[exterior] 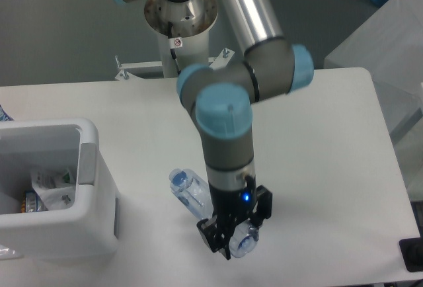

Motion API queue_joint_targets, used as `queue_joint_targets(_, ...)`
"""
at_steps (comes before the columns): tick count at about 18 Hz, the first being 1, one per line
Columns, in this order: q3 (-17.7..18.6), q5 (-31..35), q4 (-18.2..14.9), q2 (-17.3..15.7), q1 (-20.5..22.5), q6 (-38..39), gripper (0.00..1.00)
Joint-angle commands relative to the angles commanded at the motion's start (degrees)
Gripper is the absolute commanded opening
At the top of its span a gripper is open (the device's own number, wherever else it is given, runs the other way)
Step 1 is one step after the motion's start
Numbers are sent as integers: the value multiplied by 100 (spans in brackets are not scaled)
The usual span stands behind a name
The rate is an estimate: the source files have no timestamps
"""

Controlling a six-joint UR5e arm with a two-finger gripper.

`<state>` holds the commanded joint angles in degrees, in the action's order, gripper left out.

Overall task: Place the trash in the trash can
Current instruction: 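Lift the bottle and carry it over the trash bin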

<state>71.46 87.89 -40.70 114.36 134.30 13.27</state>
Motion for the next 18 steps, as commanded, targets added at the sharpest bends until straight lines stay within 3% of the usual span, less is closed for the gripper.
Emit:
queue_joint_targets(4, -184, -105, 308, -247, -298, -53, 66)
queue_joint_targets(9, -553, -202, 326, -405, -685, -53, 66)
queue_joint_targets(12, -554, -325, 326, -502, -887, -27, 66)
queue_joint_targets(18, -168, -378, 318, -572, -1695, -18, 67)
